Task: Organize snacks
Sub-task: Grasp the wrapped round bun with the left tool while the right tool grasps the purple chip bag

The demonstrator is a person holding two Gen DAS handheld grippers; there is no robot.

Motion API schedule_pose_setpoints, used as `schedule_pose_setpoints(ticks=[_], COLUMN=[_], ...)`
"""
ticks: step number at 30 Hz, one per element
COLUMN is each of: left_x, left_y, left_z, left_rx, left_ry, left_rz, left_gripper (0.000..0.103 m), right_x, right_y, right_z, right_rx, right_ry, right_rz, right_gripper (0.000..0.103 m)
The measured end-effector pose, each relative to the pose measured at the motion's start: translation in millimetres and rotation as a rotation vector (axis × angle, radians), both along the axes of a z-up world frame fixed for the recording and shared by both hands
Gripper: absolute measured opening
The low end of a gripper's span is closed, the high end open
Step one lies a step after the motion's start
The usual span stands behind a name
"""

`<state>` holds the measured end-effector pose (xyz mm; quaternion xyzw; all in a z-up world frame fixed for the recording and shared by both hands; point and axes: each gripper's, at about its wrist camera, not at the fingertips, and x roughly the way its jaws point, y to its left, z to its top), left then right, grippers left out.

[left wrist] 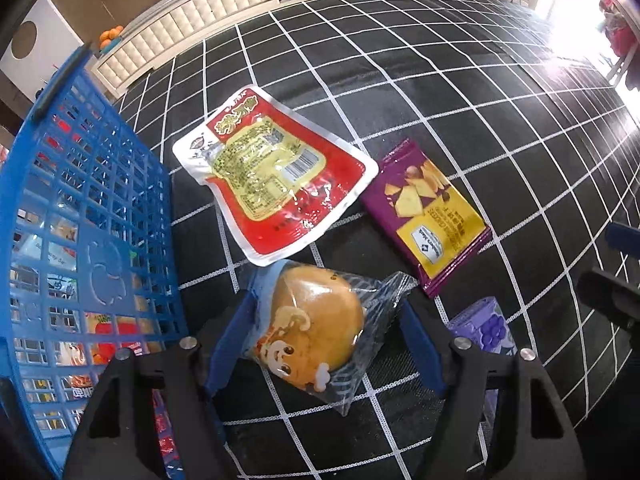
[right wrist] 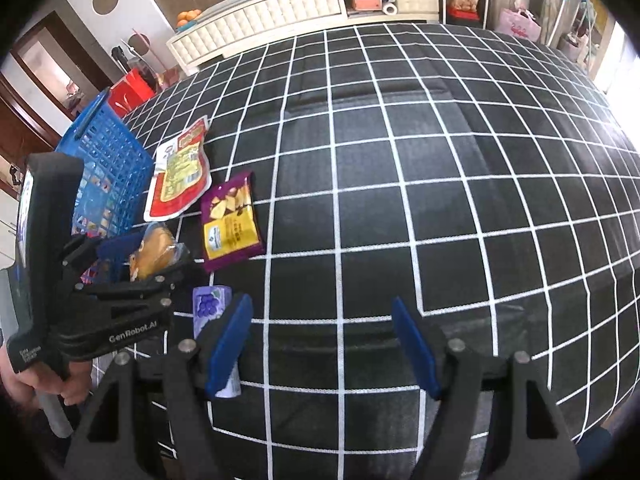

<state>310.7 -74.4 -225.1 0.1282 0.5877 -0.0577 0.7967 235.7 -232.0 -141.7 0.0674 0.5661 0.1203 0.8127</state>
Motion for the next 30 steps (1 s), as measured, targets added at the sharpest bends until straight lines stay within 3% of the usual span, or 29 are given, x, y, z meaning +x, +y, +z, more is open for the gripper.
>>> schedule_pose_setpoints(ticks=[1, 7, 17, 22, 27, 30], left_x=[0.1, -35.5, -69.5, -67.6, -71.7, -75.6], left_y=[0.8, -8.0, -7.5, -4.3, -7.4, -10.3], left_z=[-0.2, 8.6, 35.7, 54.2, 67.5, 66.8], left_rx=[-0.002, -0.014, -0.068, 0.006, 0.033, 0.022], left_ry=[-0.002, -0.038, -0.11, -0.229, -0.299, -0.285], left_rz=[-0.01, -0.056, -0.005, 0.051, 0.093, 0.102], left_gripper=[0.058, 0.045, 0.044, 0.044, 0.044, 0.044], right_x=[-0.2, 7.6, 36.4, 43.0, 51.1, 58.0], right_y=[-0.7, 2.6, 30.1, 46.7, 66.2, 79.5], right_z=[0.3, -0.3, 3.4, -0.3, -8.6, -17.6], right_rx=[0.001, -0.008, -0.056, -0.05, -0.061, -0.072], right_ry=[0.0, 0.006, -0.017, -0.012, -0.006, 0.015], right_rz=[-0.002, 0.004, 0.112, 0.188, 0.276, 0.321], right_gripper=[0.076, 0.076, 0.076, 0.076, 0.076, 0.076])
